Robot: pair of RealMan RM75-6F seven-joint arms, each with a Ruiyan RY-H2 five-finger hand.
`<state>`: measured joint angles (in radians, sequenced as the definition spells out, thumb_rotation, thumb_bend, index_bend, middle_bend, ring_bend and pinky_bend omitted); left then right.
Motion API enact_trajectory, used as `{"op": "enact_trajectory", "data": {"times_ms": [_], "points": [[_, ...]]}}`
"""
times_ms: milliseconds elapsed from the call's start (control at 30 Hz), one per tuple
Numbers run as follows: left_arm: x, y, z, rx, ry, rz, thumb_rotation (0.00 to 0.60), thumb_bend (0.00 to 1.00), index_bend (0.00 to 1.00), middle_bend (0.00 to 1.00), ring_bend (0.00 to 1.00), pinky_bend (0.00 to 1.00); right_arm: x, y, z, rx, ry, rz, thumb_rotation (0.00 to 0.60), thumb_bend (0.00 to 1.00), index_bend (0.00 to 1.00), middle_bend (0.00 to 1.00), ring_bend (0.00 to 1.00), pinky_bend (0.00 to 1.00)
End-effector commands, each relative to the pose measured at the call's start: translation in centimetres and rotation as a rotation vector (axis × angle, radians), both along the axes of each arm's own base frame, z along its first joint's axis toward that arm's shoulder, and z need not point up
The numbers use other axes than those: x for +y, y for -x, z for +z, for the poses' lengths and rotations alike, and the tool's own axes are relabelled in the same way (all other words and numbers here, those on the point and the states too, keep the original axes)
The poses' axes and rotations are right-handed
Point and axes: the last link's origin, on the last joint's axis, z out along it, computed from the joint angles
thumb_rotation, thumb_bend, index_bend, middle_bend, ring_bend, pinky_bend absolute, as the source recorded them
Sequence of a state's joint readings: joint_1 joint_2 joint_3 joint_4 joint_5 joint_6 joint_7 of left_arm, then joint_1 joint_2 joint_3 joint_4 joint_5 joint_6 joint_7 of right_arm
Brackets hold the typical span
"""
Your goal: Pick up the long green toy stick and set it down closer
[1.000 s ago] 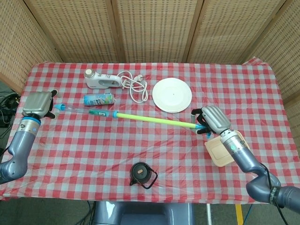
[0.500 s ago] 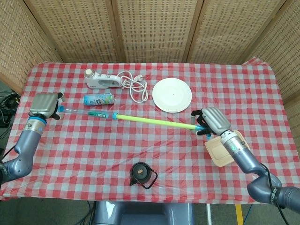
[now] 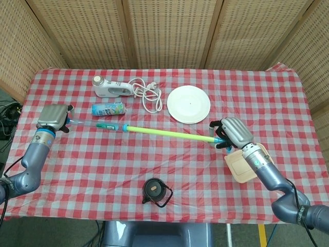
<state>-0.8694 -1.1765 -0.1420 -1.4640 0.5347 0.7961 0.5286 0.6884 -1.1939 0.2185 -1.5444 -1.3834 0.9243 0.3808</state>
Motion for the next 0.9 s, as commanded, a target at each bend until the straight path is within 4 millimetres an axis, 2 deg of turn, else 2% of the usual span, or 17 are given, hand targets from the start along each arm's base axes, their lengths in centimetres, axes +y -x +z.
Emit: {"op": "enact_trajectory", "data": {"times_ms": [33, 167, 467, 900], "points": [[0.0, -0.1, -0.1, -0.002, -0.002, -0.004, 0.6, 0.34, 0.5, 0.67, 0.59, 0.47, 0.0, 0.0, 0.0, 0.001, 0.001, 0.0, 0.6, 0.49, 0.81, 1.0, 1.0, 0.52], [-0.2, -0.2, -0.1, -0.006, -0.008, -0.009, 0.6, 0.39, 0.53, 0.68, 0.6, 0.47, 0.1, 0.1, -0.1, 0.001, -0.002, -0.003, 0.6, 0.49, 0.81, 1.0, 1.0, 0.52], [-0.8, -0.4, -0.2, -0.042, 0.004, -0.01, 0.6, 0.39, 0.54, 0.68, 0.6, 0.47, 0.1, -0.1, -0.4, 0.003, -0.007, 0.0, 0.6, 0.49, 0.81, 1.0, 1.0, 0.52], [-2.0, -2.4, -0.8, -0.113, 0.044, -0.043, 0.6, 0.39, 0.54, 0.68, 0.6, 0.47, 0.1, -1.4, -1.9, 0.024, -0.039, 0.027, 0.6, 0.49, 0.81, 1.0, 1.0, 0.52]]}}
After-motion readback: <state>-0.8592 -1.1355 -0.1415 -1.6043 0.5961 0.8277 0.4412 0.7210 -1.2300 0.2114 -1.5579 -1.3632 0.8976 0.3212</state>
